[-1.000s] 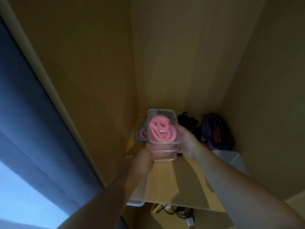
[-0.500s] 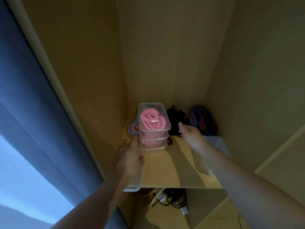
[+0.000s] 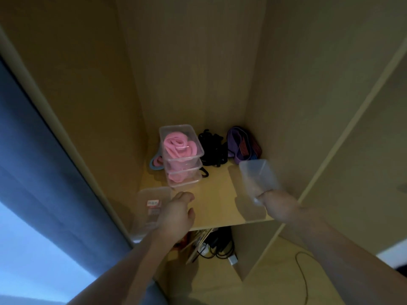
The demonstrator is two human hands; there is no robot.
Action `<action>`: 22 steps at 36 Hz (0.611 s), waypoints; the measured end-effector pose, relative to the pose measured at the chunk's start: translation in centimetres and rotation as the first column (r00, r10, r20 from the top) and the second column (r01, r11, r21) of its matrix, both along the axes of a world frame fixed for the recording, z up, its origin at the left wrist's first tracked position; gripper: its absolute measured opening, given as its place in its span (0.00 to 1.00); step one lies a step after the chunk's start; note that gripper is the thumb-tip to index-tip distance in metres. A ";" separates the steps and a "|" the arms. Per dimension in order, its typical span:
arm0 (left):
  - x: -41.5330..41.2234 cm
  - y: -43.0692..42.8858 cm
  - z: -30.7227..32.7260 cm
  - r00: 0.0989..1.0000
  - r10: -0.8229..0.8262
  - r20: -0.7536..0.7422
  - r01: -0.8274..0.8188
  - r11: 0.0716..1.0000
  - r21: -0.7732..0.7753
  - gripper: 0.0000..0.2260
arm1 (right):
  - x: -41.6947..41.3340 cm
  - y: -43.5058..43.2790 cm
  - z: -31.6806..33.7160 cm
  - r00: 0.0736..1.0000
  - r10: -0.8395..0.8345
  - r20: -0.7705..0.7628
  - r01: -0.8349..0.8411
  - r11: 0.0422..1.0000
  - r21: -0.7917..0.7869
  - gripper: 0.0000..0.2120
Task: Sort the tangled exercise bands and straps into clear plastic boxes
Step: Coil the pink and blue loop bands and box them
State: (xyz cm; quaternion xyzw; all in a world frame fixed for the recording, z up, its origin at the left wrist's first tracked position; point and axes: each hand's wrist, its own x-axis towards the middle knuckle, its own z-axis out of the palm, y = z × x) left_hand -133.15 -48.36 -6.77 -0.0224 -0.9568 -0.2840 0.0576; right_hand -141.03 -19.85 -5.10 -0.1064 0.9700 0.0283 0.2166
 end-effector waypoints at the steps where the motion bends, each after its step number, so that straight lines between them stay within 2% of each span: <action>1: 0.1 0.2 0.0 1.000 0.002 0.001 -0.002 1.000 0.003 0.15 | -0.1 0.3 -0.1 1.000 0.008 -0.009 -0.008 1.000 0.000 0.16; 7: -0.2 1.6 -0.1 1.000 0.007 0.010 -0.006 1.000 -0.012 0.15 | -0.9 1.2 -0.2 0.990 0.099 -0.101 -0.107 0.991 -0.079 0.16; 9: -0.3 2.2 -0.1 1.000 0.011 0.010 -0.011 1.000 -0.006 0.15 | -1.3 1.9 -0.4 0.990 0.117 -0.078 -0.129 0.977 -0.167 0.15; 11: -0.5 2.7 -0.1 1.000 0.005 0.004 -0.005 1.000 -0.001 0.15 | -1.3 2.4 -0.1 0.982 0.138 -0.128 -0.165 0.957 -0.240 0.13; 14: -0.9 3.4 -0.1 1.000 0.002 -0.011 -0.002 1.000 -0.017 0.14 | -1.2 2.6 0.5 0.970 0.169 -0.176 -0.217 0.927 -0.306 0.20; 16: -1.1 3.7 -0.2 1.000 -0.002 -0.019 0.002 1.000 -0.013 0.14 | -1.2 2.6 0.5 0.977 0.151 -0.149 -0.194 0.919 -0.343 0.16; 19: -1.5 4.2 0.0 0.999 -0.018 -0.027 0.018 1.000 -0.007 0.14 | -1.2 2.7 0.9 0.966 0.172 -0.193 -0.226 0.926 -0.303 0.13; 22: -1.8 4.7 0.3 0.998 -0.031 -0.054 0.031 1.000 -0.003 0.13 | -1.0 2.7 1.4 0.903 0.236 -0.358 -0.326 0.920 -0.216 0.11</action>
